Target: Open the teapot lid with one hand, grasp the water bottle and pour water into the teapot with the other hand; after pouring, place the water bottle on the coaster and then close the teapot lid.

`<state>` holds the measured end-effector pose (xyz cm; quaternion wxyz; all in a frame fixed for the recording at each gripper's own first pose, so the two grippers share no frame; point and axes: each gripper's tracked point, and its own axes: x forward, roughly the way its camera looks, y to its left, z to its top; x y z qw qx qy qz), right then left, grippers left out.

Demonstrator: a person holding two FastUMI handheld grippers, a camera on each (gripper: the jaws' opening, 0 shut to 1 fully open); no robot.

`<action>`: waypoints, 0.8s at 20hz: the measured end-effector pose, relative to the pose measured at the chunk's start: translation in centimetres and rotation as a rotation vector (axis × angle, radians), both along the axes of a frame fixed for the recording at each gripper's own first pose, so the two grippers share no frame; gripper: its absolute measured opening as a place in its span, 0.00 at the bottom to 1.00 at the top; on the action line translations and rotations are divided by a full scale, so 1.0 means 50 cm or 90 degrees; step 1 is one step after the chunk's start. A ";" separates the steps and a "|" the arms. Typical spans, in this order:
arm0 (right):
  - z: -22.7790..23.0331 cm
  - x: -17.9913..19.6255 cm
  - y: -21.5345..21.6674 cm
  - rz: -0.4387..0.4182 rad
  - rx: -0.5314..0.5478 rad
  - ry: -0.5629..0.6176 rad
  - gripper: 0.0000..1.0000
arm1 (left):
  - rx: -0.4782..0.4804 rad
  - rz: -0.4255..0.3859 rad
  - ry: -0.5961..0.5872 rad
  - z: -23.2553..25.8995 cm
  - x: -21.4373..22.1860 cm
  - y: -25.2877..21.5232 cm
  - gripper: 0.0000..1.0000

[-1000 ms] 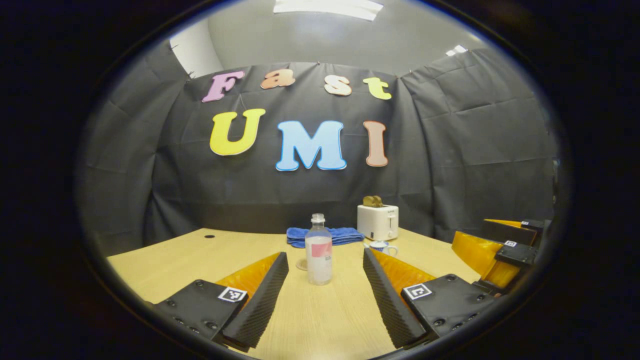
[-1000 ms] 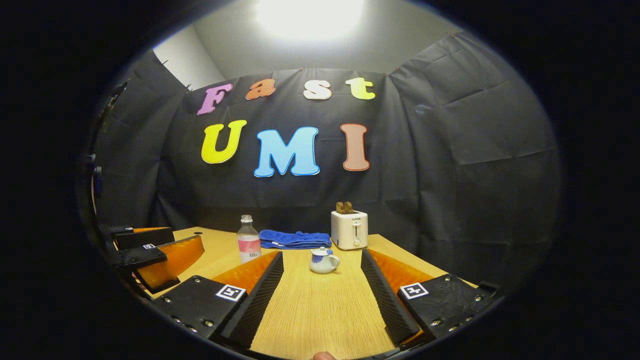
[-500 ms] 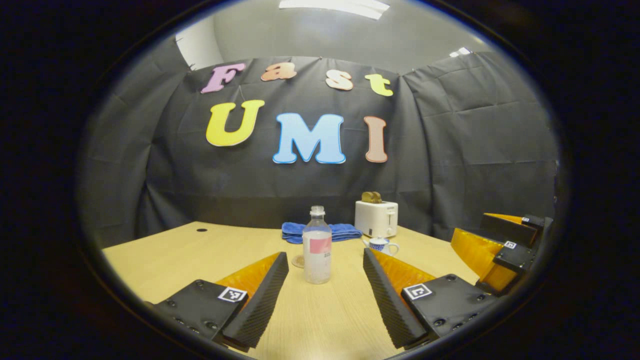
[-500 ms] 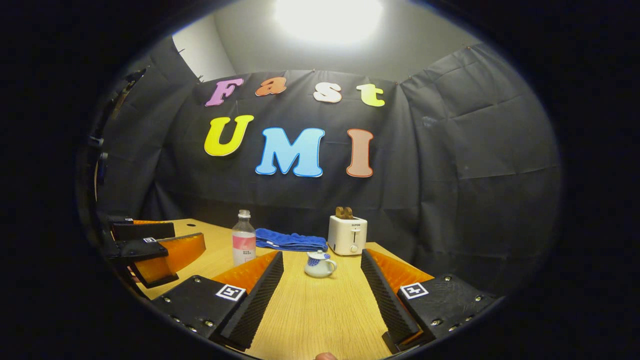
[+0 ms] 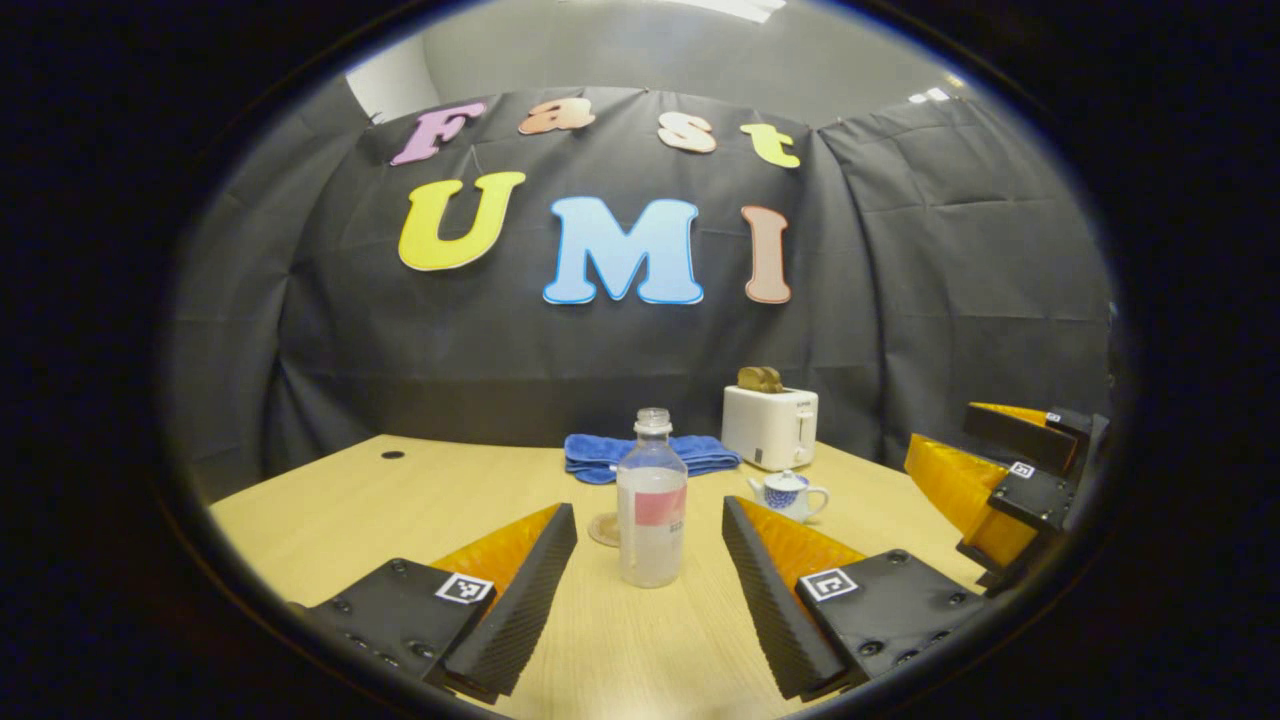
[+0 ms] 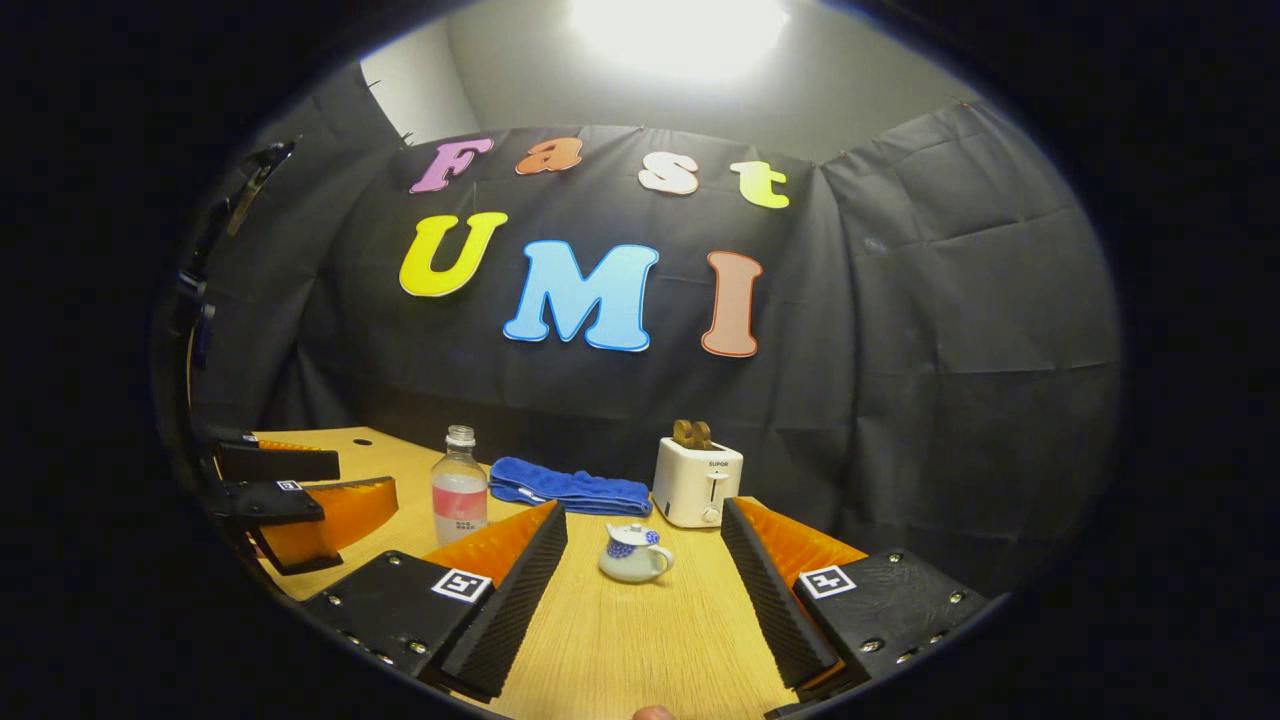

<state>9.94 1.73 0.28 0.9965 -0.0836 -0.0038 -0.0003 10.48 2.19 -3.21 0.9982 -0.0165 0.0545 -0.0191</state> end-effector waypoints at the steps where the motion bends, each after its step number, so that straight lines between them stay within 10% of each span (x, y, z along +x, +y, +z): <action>1: -0.002 0.016 0.002 0.002 0.004 0.003 0.96 | 0.003 -0.005 0.003 -0.004 0.017 -0.003 1.00; 16: -0.104 0.326 -0.011 -0.032 0.009 0.097 0.96 | 0.034 -0.041 0.116 -0.171 0.238 -0.010 1.00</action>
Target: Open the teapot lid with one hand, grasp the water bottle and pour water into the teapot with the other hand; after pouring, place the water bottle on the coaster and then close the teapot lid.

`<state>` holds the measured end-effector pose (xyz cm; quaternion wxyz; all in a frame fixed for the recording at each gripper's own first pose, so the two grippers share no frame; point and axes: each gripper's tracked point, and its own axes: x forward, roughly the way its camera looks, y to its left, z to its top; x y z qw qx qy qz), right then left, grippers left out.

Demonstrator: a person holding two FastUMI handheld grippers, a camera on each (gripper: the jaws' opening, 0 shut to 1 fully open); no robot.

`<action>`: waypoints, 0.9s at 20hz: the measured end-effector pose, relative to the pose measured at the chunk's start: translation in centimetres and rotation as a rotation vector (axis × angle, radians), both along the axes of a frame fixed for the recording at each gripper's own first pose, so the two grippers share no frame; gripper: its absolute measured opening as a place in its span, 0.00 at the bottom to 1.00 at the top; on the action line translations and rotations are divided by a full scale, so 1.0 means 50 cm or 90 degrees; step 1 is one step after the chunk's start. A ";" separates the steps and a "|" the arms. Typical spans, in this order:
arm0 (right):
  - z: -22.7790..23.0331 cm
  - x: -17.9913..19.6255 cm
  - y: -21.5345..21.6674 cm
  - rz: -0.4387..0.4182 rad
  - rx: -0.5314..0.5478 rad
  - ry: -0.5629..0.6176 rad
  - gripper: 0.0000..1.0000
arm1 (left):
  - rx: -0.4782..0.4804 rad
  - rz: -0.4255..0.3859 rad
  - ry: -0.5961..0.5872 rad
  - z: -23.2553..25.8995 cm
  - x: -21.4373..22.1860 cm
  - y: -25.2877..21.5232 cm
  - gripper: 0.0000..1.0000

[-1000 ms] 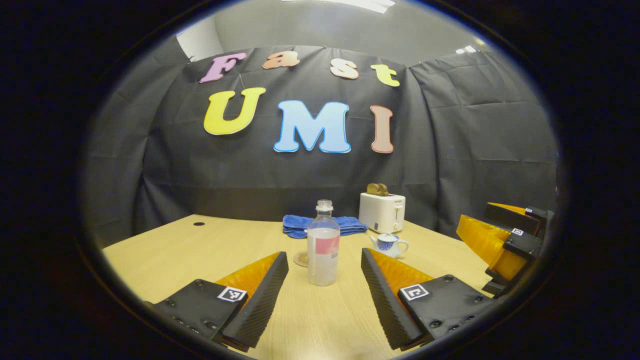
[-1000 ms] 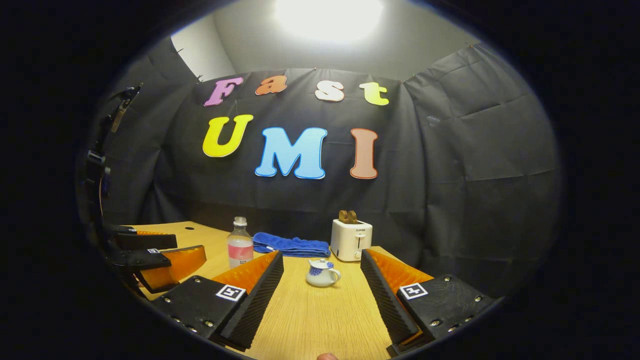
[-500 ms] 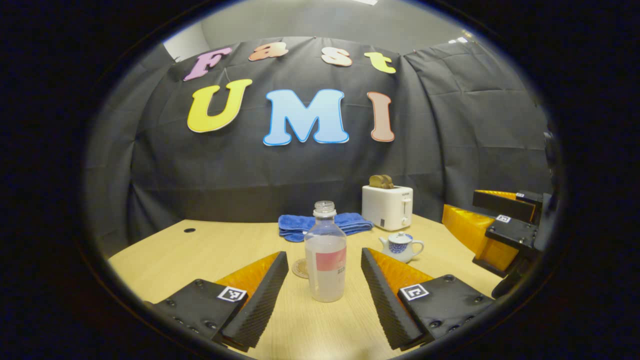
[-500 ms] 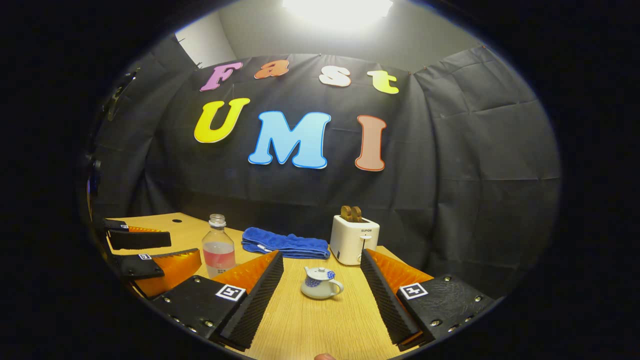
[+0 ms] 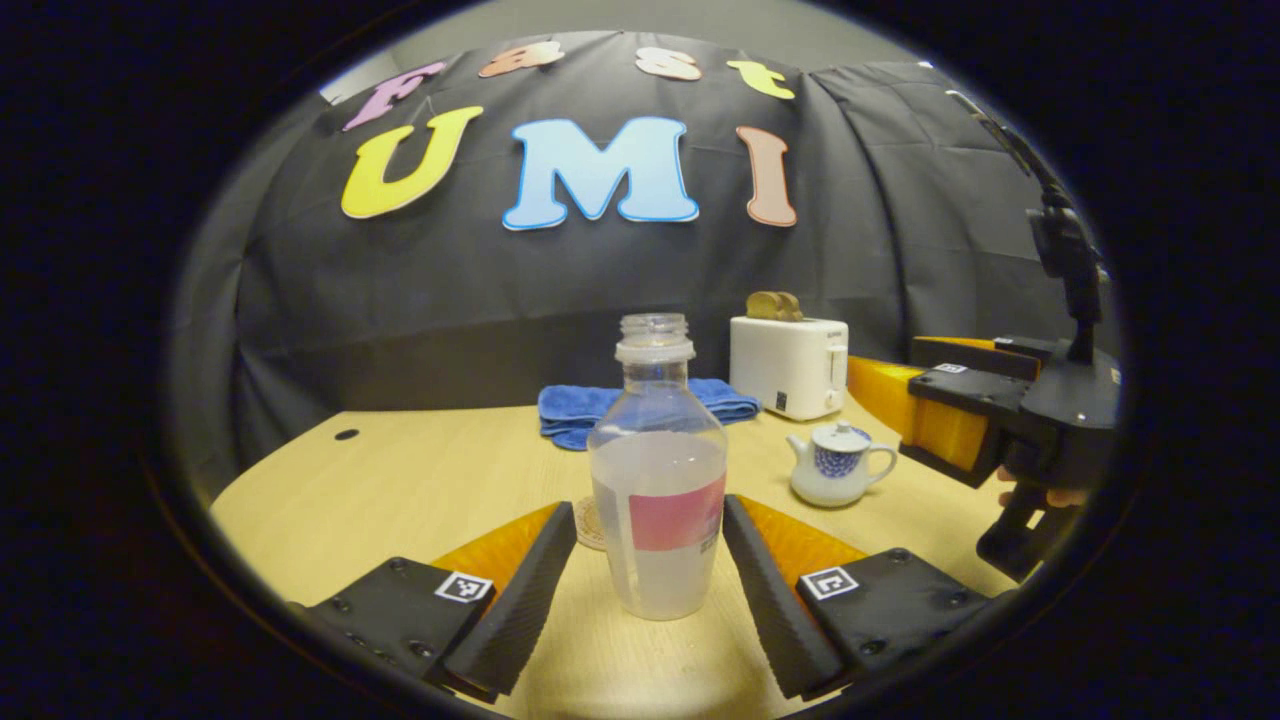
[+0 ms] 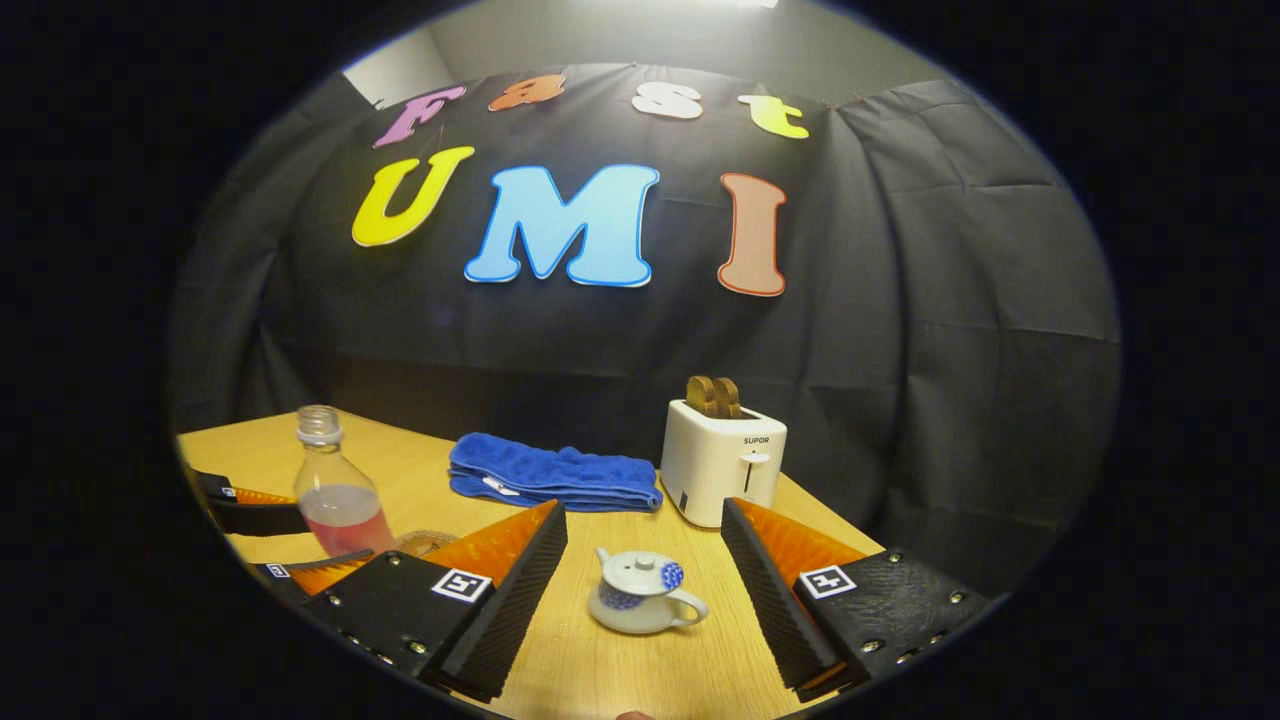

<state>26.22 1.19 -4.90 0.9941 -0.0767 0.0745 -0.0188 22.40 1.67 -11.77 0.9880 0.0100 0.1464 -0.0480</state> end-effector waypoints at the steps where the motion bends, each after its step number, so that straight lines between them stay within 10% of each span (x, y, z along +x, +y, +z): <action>1: -0.009 0.016 0.000 -0.002 0.002 0.004 0.96 | 0.001 -0.001 0.001 -0.004 0.007 -0.002 1.00; 18: -0.142 0.146 -0.020 -0.029 0.044 0.092 0.86 | 0.019 -0.069 -0.072 0.062 0.075 0.023 0.85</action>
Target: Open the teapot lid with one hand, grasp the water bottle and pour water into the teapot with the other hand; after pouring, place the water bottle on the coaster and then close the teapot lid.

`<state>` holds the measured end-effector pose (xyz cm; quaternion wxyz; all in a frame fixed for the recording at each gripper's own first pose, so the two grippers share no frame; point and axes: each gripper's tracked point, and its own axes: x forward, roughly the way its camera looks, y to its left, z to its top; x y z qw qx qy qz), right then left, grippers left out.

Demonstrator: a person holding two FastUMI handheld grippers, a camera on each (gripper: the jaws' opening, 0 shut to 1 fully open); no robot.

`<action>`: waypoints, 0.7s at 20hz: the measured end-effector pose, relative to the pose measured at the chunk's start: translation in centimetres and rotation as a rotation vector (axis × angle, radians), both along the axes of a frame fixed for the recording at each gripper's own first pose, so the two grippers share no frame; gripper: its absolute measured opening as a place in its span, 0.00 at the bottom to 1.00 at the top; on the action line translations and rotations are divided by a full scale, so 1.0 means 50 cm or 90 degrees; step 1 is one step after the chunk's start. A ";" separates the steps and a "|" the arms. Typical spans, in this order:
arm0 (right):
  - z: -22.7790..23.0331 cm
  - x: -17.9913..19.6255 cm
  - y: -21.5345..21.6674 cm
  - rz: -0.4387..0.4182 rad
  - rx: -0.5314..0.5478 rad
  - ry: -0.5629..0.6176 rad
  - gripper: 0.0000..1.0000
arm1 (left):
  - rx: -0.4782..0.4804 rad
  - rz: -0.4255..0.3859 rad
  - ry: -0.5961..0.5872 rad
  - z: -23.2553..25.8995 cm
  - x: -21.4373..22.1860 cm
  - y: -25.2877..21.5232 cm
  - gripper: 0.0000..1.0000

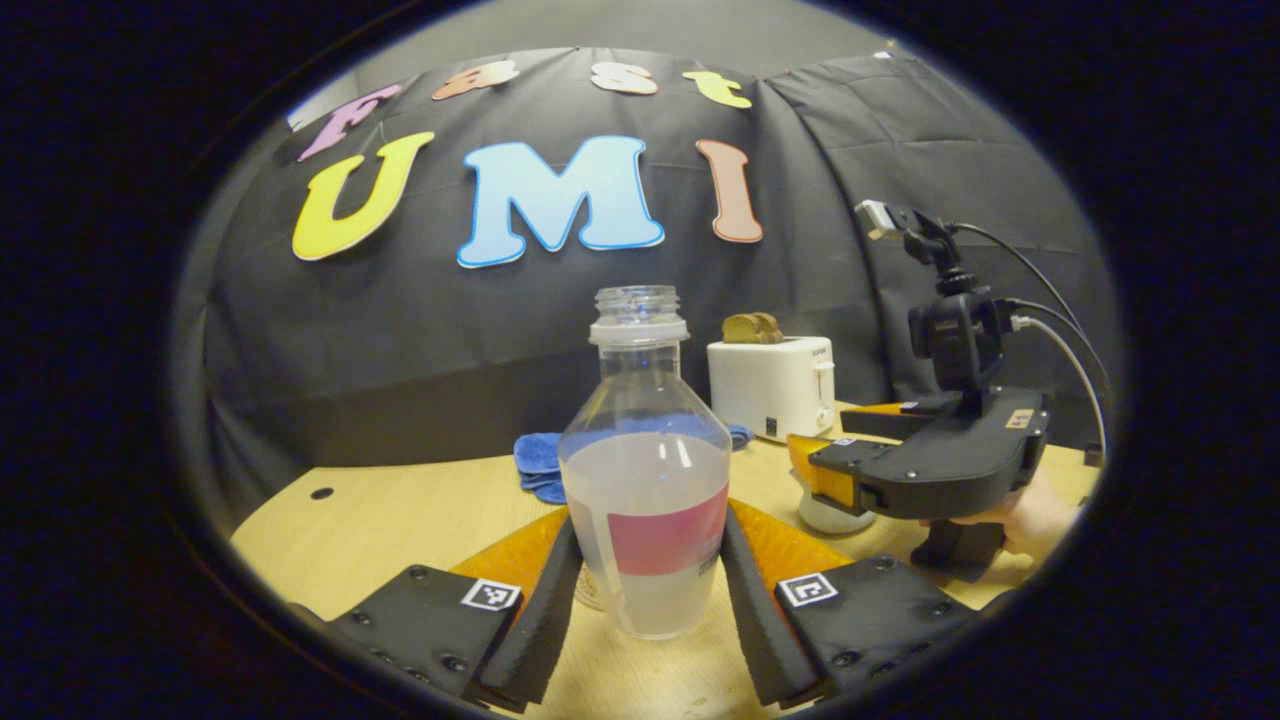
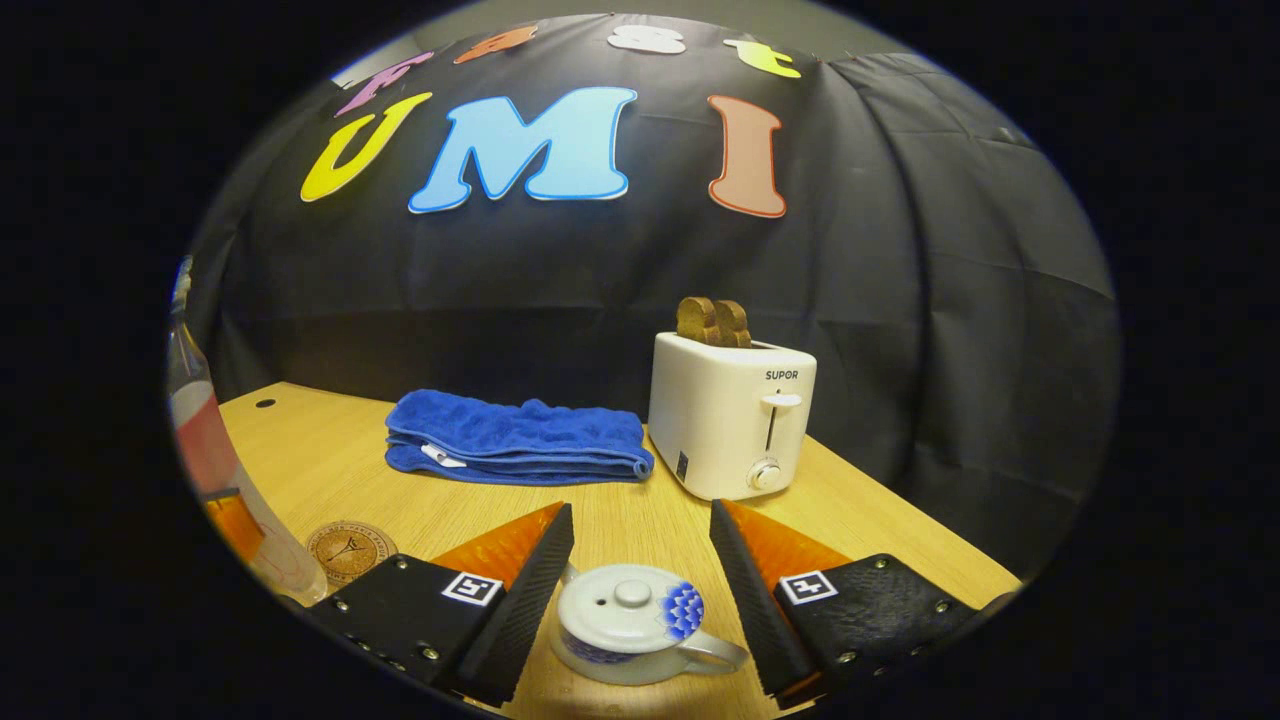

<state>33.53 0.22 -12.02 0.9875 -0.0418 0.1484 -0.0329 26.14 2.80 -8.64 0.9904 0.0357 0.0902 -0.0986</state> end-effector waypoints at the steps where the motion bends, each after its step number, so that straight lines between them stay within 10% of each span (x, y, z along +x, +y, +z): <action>1: -0.014 0.001 -0.002 -0.003 0.005 0.011 0.83 | -0.027 0.004 -0.003 -0.003 -0.004 0.008 0.85; 9: 0.003 -0.007 0.007 -0.010 0.016 0.018 0.64 | -0.077 0.026 0.004 -0.013 -0.010 0.029 0.84; 11: -0.010 0.002 0.006 -0.006 0.001 0.018 0.35 | -0.076 0.028 0.006 -0.015 -0.011 0.031 0.84; 14: 0.001 0.000 -0.015 -0.033 -0.003 0.012 0.25 | -0.076 0.030 0.002 -0.009 -0.010 0.033 0.84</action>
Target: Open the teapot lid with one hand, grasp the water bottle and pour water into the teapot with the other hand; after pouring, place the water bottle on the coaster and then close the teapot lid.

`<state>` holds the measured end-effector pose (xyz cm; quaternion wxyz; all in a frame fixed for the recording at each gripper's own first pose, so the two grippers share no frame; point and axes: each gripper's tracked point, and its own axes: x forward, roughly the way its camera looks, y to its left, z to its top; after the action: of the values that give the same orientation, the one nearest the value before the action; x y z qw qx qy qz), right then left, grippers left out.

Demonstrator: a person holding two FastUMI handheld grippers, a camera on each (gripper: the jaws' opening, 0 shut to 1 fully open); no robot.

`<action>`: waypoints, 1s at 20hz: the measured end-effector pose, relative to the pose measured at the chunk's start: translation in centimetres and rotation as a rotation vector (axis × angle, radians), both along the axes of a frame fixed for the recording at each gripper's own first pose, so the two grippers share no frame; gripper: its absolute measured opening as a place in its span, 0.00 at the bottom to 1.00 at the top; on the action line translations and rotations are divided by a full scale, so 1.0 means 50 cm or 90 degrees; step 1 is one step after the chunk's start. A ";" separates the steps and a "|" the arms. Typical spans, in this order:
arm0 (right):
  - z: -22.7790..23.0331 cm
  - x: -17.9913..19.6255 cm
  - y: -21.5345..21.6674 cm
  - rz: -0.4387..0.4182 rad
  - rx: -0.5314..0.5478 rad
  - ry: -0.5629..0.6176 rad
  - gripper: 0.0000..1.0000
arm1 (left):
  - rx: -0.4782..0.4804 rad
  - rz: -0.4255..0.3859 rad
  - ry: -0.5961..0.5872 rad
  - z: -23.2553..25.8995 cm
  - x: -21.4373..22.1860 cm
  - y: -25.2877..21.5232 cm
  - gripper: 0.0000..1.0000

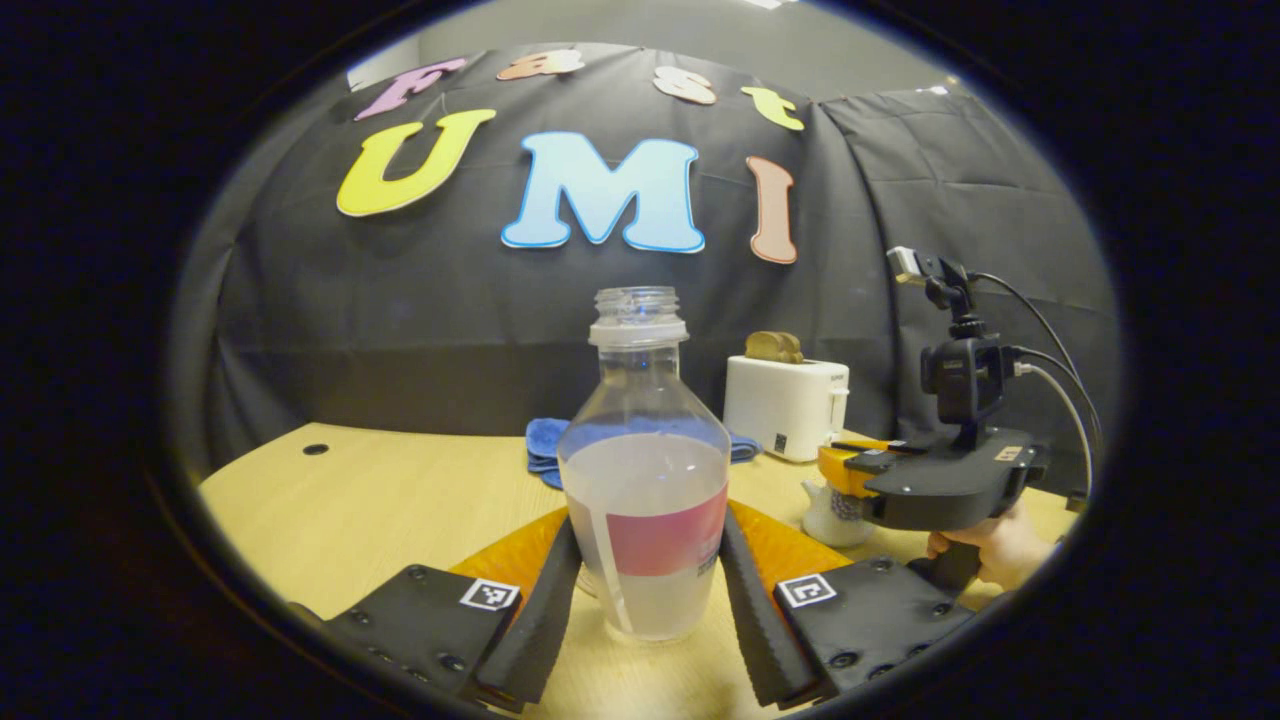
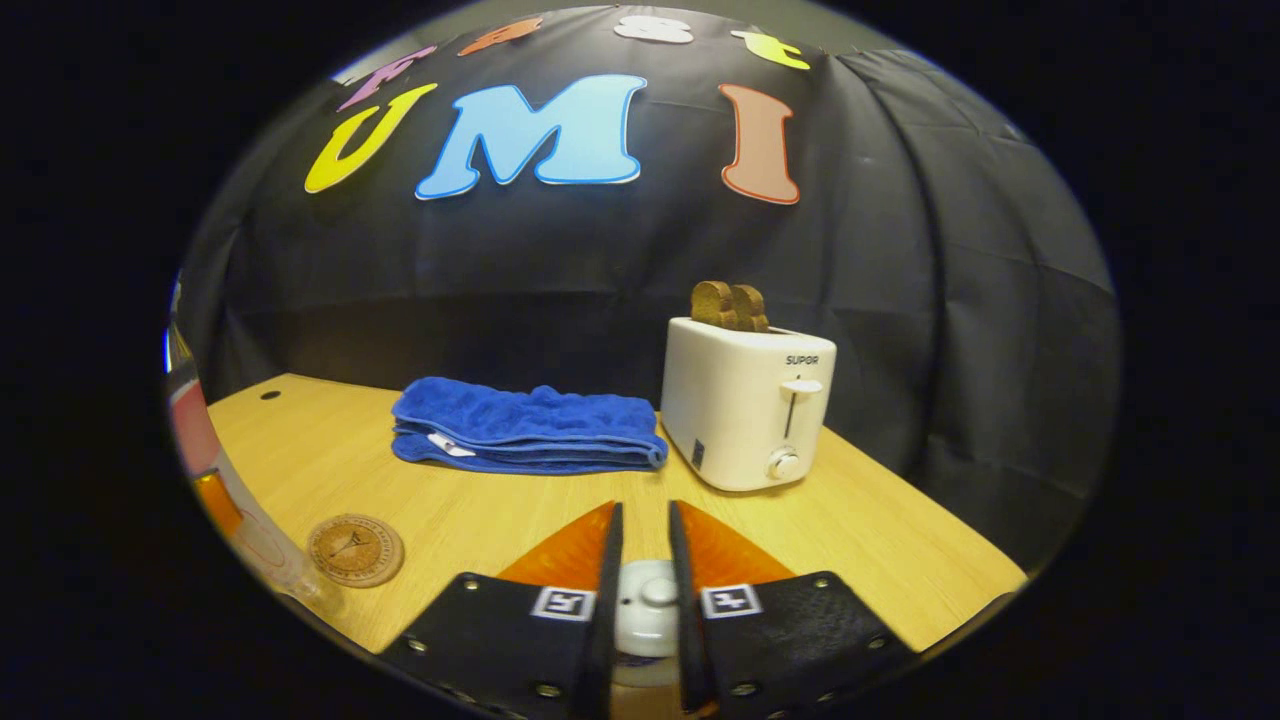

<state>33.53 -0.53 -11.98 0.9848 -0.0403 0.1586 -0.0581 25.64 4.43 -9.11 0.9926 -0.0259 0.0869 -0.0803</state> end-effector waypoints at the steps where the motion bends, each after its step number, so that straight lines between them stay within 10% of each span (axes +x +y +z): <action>1: -0.005 0.002 0.004 0.002 0.014 -0.003 0.15 | 0.001 -0.001 -0.001 -0.003 0.000 0.000 0.84; 9: 0.035 -0.002 0.007 0.009 0.047 -0.048 0.07 | 0.041 0.001 0.000 0.001 0.006 0.009 0.84; 20: 0.140 -0.108 -0.059 0.049 0.126 -0.025 0.07 | 0.334 -0.074 0.042 -0.016 0.081 -0.050 0.84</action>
<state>28.10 -3.46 -4.97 0.9884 0.0524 0.1424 -0.0052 29.68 1.92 -9.92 0.9558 0.2349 0.1381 -0.1109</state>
